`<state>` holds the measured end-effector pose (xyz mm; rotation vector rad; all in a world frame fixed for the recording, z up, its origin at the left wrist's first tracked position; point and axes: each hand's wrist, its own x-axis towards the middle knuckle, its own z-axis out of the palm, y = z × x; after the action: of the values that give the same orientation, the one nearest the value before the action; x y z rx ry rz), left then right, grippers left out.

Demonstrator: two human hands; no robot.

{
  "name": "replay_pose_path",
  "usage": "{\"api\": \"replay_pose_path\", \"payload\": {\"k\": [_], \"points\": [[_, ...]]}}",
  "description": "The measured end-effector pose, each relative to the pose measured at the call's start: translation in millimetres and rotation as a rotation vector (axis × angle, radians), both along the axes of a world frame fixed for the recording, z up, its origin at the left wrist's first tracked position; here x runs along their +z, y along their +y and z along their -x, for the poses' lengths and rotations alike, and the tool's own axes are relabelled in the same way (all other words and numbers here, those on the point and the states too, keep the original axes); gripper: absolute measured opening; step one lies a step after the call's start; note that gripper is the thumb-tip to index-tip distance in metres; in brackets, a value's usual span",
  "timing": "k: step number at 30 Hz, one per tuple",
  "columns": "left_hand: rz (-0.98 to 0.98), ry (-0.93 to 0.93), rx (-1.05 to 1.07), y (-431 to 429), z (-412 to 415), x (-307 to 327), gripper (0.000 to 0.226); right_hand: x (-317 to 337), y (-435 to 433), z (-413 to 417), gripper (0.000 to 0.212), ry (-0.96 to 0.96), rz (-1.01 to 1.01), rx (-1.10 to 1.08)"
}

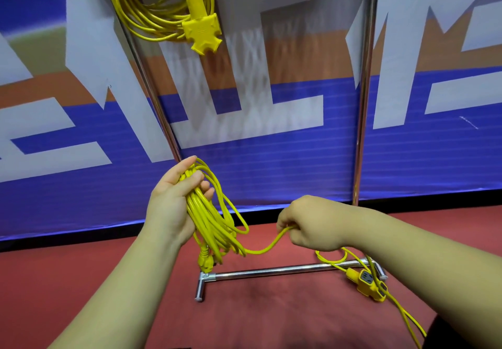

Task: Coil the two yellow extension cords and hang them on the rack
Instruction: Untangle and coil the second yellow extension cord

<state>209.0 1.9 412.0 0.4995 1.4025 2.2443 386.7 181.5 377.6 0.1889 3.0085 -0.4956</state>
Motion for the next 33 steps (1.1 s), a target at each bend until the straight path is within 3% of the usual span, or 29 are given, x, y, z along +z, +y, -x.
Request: {"api": "replay_pose_path", "payload": {"k": [4, 11, 17, 19, 22, 27, 30, 33], "points": [[0.103, 0.083, -0.008, 6.9, -5.6, -11.2, 0.034, 12.4, -7.3, -7.7, 0.054, 0.139, 0.090, 0.118], [0.205, 0.128, -0.146, 21.8, -24.7, -24.0, 0.040, 23.9, -13.2, -11.6, 0.014, 0.540, 0.047, 0.049], [0.212, 0.095, -0.303, 30.1, -44.8, -24.5, 0.040, 26.6, -3.9, -12.6, 0.011, 0.686, 0.105, 0.060], [0.187, 0.070, -0.371, 30.6, -50.3, -23.2, 0.042, 27.0, -0.8, -14.1, 0.008, 0.741, 0.119, -0.010], [0.176, 0.049, -0.469, 31.9, -58.5, -20.3, 0.044, 26.2, 8.7, -18.2, 0.023, 0.804, 0.227, -0.173], [0.114, 0.033, -0.515, 37.8, -68.0, -12.8, 0.051, 24.1, 20.1, -18.4, 0.040, 0.678, 0.522, -0.330], [0.048, 0.064, -0.445, 38.8, -66.1, -5.0, 0.048, 12.7, 28.9, -22.1, 0.029, 0.443, 0.922, -0.251], [-0.042, 0.042, -0.366, 33.6, -51.4, 5.6, 0.045, -1.6, 34.5, -30.4, 0.017, 0.196, 1.091, -0.164]]}}
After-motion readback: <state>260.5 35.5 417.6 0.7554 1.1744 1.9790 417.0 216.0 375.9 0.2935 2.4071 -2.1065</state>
